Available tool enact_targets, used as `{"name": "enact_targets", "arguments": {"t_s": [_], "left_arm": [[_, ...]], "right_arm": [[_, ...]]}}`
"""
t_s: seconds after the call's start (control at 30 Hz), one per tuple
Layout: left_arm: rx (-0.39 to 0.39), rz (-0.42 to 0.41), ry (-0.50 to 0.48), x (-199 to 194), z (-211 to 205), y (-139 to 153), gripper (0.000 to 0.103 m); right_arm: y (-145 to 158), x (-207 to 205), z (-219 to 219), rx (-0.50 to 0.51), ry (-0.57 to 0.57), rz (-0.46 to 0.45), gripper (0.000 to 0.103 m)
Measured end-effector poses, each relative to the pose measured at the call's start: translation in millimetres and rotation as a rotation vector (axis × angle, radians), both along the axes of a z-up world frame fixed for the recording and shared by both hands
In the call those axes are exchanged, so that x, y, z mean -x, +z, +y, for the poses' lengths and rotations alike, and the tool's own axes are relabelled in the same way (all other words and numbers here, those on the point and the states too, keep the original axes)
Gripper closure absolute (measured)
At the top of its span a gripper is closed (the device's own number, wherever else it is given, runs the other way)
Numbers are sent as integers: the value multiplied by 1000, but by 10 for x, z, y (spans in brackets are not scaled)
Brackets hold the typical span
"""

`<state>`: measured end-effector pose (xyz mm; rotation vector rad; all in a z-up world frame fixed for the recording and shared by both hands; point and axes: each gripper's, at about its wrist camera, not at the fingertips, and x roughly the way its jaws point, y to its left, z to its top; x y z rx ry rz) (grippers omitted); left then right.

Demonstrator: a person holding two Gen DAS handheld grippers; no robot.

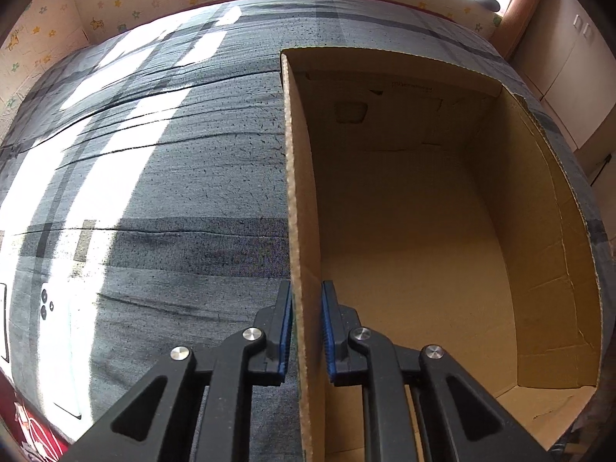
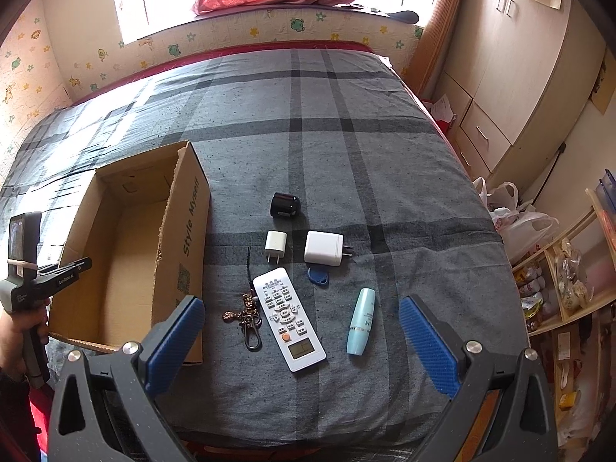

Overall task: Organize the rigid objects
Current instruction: 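Grasp the light-blue bottle with the right gripper while the left gripper holds the box wall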

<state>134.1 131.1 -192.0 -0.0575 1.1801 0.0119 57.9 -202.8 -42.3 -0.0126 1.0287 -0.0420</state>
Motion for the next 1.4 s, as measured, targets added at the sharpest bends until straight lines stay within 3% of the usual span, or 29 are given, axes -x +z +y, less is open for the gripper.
{"name": "enact_targets", "arguments": {"t_s": [0.33,0.57,0.93,1.27,1.4], "left_arm": [[-56,-11,-25,25,-68,-23,90],[-55,-21,-22,49,-73,-23,90],[-56,-20,-19,45,-79,-16,90],[-55,-14,-19,24,-69,-22,90],[-63,-9,-22,9,-89,-18,90]], "right_arm": [[-150,-91,-218,41,-57,19,0],[-561,-229,-465,-18,-101,107,0],[-1233,-413,-686,-23,-158,176,0],[-1620,-483,-808,-39,-172,219,5],[-1711,-507,-833,-38,-170,234,11]]}}
